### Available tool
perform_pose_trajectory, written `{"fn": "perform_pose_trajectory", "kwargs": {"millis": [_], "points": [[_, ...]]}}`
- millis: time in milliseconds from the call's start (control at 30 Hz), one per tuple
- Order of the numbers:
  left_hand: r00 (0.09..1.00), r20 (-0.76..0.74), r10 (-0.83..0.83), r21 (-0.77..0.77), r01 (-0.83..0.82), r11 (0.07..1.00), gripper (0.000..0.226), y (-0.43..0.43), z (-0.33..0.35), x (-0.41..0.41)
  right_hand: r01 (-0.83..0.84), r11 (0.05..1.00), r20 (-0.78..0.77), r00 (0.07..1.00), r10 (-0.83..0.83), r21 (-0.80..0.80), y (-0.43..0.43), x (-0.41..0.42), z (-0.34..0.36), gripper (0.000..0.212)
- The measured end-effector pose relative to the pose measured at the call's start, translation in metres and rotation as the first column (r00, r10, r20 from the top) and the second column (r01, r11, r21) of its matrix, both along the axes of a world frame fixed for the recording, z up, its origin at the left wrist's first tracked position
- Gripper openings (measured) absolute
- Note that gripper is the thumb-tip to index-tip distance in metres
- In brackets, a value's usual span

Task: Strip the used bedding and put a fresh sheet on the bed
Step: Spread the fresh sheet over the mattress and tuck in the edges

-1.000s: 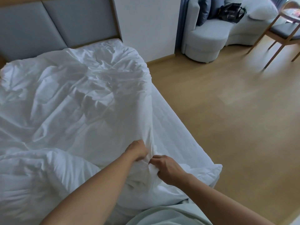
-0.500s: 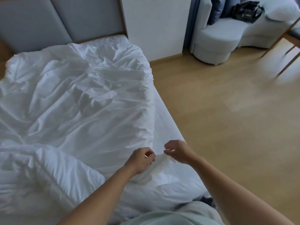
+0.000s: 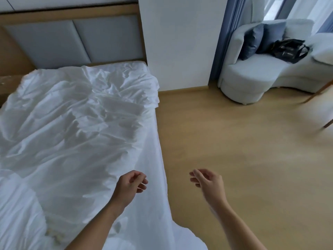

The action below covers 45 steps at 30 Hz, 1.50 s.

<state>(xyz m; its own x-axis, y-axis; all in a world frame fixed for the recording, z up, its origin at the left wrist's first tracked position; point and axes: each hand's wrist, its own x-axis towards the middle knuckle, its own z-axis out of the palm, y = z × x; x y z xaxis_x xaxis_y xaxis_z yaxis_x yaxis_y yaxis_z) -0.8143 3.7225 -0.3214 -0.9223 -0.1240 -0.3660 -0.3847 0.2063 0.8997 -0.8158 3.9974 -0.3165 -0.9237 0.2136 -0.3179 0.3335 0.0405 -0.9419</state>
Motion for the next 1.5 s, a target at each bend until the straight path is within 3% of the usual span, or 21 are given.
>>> {"fn": "perform_pose_trajectory", "kwargs": {"millis": [367,600,933,1200,1500], "points": [[0.997,-0.073,0.035,-0.032,-0.037,0.999,0.018,0.095,-0.014,-0.065,-0.076,0.994,-0.006,0.997,0.077,0.072,0.071,-0.08,0.006,0.016],[0.973,-0.114,0.201,-0.017,-0.204,0.979,0.017,0.088,0.003,-0.158,-0.198,0.98,-0.012,0.98,0.198,0.035,0.063,-0.196,0.019,0.015],[0.924,-0.079,0.374,-0.013,-0.376,0.927,0.015,0.043,0.015,-0.382,-0.419,0.906,-0.049,0.905,0.422,0.063,-0.007,-0.495,0.042,0.013],[0.898,-0.017,0.439,-0.019,-0.44,0.898,0.016,0.029,0.009,-0.558,-0.506,0.856,0.056,0.862,0.503,0.103,-0.026,-0.686,0.015,0.013],[0.898,-0.052,0.436,-0.223,-0.436,0.872,0.014,0.029,-0.015,-0.815,-0.679,0.695,0.068,0.725,0.685,0.238,-0.051,-0.964,-0.021,0.007]]}}
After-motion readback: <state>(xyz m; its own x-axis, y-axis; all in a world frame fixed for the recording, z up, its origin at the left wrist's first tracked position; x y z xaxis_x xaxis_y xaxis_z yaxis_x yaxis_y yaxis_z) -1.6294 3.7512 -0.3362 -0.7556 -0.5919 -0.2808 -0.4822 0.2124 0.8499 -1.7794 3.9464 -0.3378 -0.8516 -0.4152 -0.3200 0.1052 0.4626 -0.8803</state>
